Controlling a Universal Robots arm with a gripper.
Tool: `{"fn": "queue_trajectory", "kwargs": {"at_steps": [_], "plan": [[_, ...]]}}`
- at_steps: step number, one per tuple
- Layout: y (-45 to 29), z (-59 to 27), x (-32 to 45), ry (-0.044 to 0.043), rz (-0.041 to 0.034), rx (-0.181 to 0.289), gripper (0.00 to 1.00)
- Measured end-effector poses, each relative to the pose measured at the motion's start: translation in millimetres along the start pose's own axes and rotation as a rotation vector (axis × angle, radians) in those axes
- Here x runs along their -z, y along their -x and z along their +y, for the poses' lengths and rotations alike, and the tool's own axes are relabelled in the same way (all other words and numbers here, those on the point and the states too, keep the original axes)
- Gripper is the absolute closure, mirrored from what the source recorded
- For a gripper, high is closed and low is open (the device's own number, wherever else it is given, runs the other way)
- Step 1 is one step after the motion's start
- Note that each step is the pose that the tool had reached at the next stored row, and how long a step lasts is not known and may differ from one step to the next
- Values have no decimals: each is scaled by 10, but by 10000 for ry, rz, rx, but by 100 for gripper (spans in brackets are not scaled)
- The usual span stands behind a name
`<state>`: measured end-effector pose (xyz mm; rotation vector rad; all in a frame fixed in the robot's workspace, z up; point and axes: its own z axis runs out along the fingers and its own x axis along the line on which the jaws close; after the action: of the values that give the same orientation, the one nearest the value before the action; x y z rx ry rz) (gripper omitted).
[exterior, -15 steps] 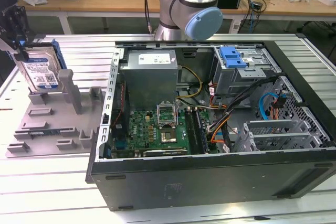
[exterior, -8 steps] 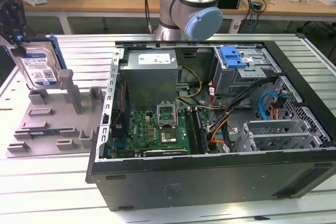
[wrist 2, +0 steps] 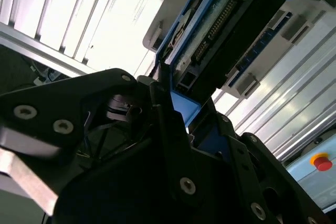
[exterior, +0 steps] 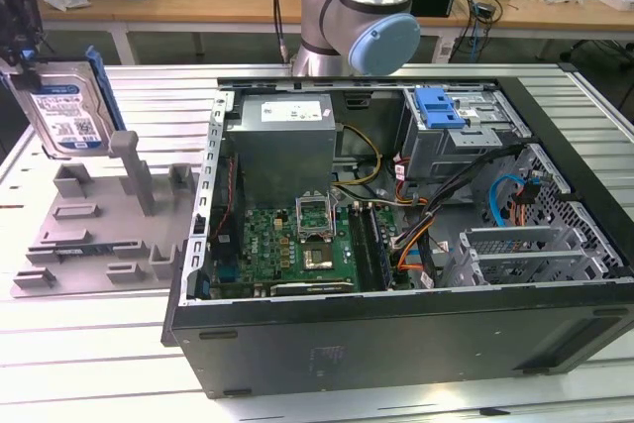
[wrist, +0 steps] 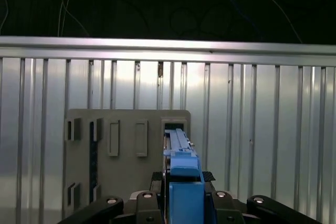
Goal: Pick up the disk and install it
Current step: 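Pick up the disk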
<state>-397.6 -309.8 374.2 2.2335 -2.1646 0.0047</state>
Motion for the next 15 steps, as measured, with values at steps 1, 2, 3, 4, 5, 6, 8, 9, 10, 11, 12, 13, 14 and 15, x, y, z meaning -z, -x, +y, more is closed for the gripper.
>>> {"fn": "queue_trajectory", "kwargs": {"at_steps": [1, 2, 3, 4, 5, 6, 8, 9, 10, 11, 12, 13, 14, 15], "plan": [[0, 1, 21, 0, 1, -1, 63], [-1, 1, 44, 0, 1, 0, 63], [-1, 2, 65, 0, 0, -1, 63], [-2, 2, 89, 0, 0, -1, 63], [-3, 2, 111, -1, 0, -1, 63], [-3, 3, 146, 0, 0, 0, 63], [-5, 4, 198, 0, 0, 0, 63], [-5, 4, 221, 0, 0, 0, 63], [-6, 4, 241, -1, 0, 0, 63], [-6, 5, 271, 0, 1, -1, 63], [-7, 6, 294, 0, 0, 0, 63], [-8, 6, 313, 0, 1, 0, 63], [-8, 6, 335, 0, 0, 0, 63], [-9, 7, 383, 0, 1, -1, 63]]}}
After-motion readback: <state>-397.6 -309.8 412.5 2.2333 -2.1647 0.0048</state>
